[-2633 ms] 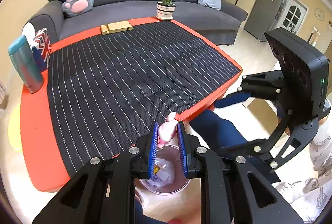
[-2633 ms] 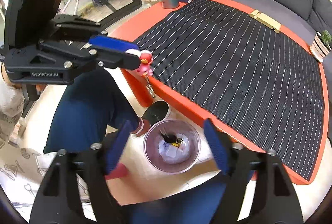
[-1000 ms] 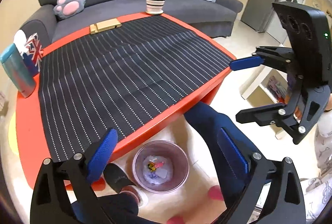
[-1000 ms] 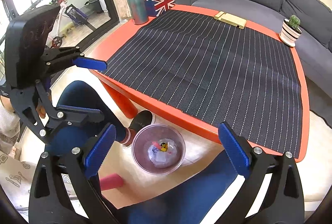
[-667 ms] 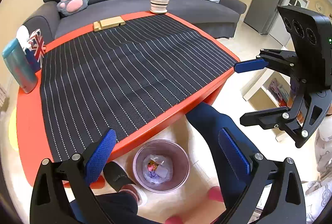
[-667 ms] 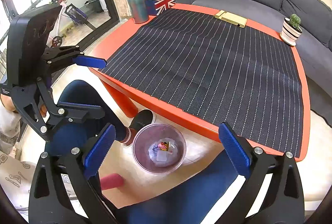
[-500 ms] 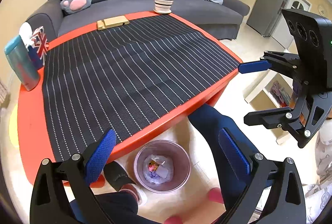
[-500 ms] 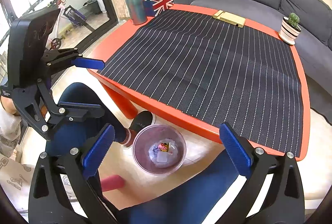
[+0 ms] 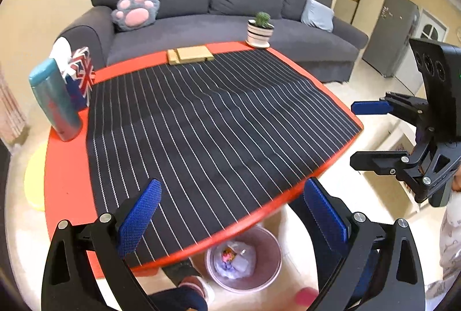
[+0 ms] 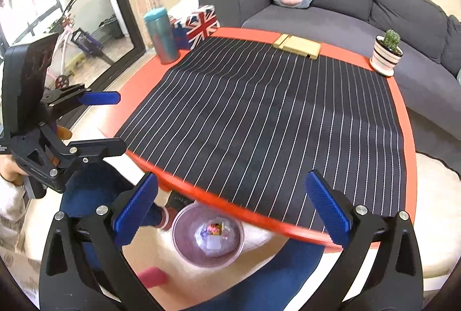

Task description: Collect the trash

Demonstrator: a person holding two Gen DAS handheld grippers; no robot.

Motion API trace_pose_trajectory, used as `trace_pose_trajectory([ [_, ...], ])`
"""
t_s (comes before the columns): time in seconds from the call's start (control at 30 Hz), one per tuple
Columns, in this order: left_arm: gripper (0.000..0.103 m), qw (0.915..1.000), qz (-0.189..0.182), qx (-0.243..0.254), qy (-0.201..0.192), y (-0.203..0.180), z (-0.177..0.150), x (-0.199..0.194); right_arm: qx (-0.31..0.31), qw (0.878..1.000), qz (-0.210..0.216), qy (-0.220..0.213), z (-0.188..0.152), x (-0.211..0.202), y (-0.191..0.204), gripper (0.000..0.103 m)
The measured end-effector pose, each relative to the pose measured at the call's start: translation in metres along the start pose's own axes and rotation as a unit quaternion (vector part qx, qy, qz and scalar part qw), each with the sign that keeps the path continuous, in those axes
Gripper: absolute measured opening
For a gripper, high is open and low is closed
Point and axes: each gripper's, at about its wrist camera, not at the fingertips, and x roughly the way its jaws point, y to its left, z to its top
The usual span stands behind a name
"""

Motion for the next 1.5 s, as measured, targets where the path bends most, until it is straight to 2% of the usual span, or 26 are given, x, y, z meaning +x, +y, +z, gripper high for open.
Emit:
trace_pose_trajectory([
  [0.17, 0.095, 0.9998, 0.012, -0.009, -0.013, 0.012, 0.012, 0.003, 0.001, 1.000, -0.027, -0.009, 0.016, 0.009, -0.007, 0.100],
  [0.33, 0.097, 0.9991, 0.040, -0.004, -0.015, 0.018, 0.020, 0.013, 0.010, 0.999, -0.042, -0.018, 0.029, 0.014, -0.016, 0.100],
  [0.47, 0.097, 0.9995, 0.029, -0.009, -0.008, 0.024, 0.025, 0.022, 0.010, 0.998, -0.051, -0.019, 0.034, 0.019, -0.017, 0.100],
  [0.73, 0.097, 0.9996, 0.014, -0.022, -0.002, 0.029, 0.026, 0.036, 0.014, 0.999, -0.047, -0.014, 0.034, 0.027, -0.020, 0.100],
  [0.87, 0.097, 0.9981, 0.056, -0.018, -0.019, 0.026, 0.025, 0.033, 0.016, 0.999, -0.045, -0.013, 0.034, 0.029, -0.023, 0.100],
  [1.5, 0.097, 0.9986, 0.044, -0.021, -0.018, 0.027, 0.028, 0.032, 0.020, 0.999, -0.040, -0.006, 0.031, 0.037, -0.026, 0.100],
])
